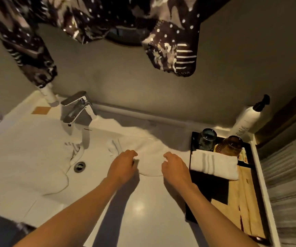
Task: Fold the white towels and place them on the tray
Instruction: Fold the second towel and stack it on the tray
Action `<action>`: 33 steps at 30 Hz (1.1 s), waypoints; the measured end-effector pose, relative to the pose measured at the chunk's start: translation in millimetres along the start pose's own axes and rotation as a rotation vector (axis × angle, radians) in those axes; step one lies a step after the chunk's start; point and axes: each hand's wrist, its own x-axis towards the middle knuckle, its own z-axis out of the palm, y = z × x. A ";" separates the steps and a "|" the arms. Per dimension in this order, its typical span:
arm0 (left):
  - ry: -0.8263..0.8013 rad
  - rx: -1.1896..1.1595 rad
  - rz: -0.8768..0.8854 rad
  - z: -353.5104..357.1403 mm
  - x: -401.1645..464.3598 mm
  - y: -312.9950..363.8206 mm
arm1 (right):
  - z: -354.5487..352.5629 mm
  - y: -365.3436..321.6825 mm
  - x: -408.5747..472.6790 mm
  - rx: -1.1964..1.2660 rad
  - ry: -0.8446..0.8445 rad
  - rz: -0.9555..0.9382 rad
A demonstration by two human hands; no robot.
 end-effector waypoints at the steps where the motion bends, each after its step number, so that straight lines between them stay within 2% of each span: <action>1: 0.004 -0.039 -0.102 1.4 -2.6 -20.6 | 10.8 -2.6 2.8 0.011 -0.030 0.036; 3: -0.048 -0.127 -0.282 6.8 -5.4 -54.5 | 30.4 -6.1 11.0 0.009 -0.022 0.167; 6: -0.116 -0.294 -0.468 18.4 -3.0 -78.8 | 45.9 -13.1 24.2 -0.063 0.080 0.417; 9: -0.152 -0.512 -0.649 30.7 11.1 -84.7 | 55.6 -21.3 38.6 -0.069 0.075 0.532; 11: -0.157 -0.594 -0.743 37.0 23.9 -86.2 | 58.1 -28.9 44.7 0.058 0.012 0.605; 13: -0.110 -0.685 -0.763 39.5 35.6 -86.9 | 58.2 -35.3 44.7 0.224 -0.017 0.649; 16: -0.090 -0.886 -0.802 31.5 45.6 -83.7 | 50.7 -51.9 40.1 0.618 0.075 0.697; 18: -0.035 -0.950 -0.761 20.2 42.8 -77.5 | 35.2 -73.3 38.0 1.018 0.075 0.729; 19: 0.000 -0.929 -0.681 14.5 37.2 -74.0 | 26.3 -85.9 38.4 1.199 0.055 0.715; 21: 0.056 -0.910 -0.435 -0.3 16.7 -63.7 | 6.1 -115.3 39.4 1.388 0.007 0.642; 23: 0.023 -0.823 -0.211 -18.1 -3.3 -48.5 | -11.5 -147.9 37.2 1.460 -0.047 0.562; 25: 0.006 -0.743 -0.124 -32.9 -11.0 -34.3 | -24.2 -177.1 27.4 1.511 -0.089 0.504; 29: 0.233 -0.587 -0.100 -70.2 -20.9 -12.1 | -45.9 -209.1 -18.8 1.612 -0.150 0.333; 33: 0.341 -0.639 -0.128 -103.1 -51.5 -12.3 | -78.4 -205.2 -64.0 1.623 -0.123 0.199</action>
